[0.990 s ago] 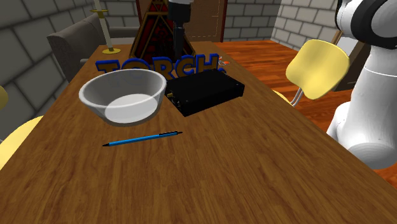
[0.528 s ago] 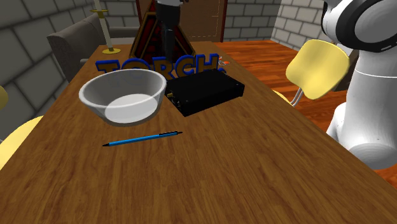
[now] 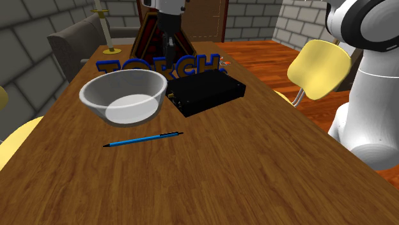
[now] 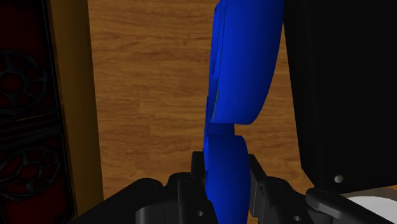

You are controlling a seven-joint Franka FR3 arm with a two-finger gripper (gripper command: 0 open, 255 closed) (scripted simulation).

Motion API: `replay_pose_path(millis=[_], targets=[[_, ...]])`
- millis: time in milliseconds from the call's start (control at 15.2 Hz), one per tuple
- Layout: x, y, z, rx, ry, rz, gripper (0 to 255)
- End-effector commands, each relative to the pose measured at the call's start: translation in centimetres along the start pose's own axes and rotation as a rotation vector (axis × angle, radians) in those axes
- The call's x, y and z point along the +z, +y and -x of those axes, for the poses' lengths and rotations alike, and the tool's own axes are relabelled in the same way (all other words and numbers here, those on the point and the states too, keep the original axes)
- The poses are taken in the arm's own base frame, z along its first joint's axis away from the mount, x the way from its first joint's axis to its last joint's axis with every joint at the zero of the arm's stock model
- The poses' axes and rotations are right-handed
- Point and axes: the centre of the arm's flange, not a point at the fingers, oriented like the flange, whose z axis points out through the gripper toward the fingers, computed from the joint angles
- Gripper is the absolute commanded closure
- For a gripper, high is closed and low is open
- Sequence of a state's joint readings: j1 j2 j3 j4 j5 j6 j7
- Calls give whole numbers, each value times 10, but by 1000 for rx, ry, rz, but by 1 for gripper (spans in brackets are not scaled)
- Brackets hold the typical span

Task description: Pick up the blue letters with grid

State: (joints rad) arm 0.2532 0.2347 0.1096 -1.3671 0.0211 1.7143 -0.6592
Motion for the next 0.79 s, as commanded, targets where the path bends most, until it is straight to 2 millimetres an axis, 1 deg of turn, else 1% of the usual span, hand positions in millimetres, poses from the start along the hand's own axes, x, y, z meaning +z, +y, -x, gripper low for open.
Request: replay_pose_path(millis=[0, 396, 726], targets=[[0, 0, 0, 0, 0, 0, 255], [0, 0, 0, 0, 0, 0, 255], [-26, 1, -3, 0, 0, 0, 255]])
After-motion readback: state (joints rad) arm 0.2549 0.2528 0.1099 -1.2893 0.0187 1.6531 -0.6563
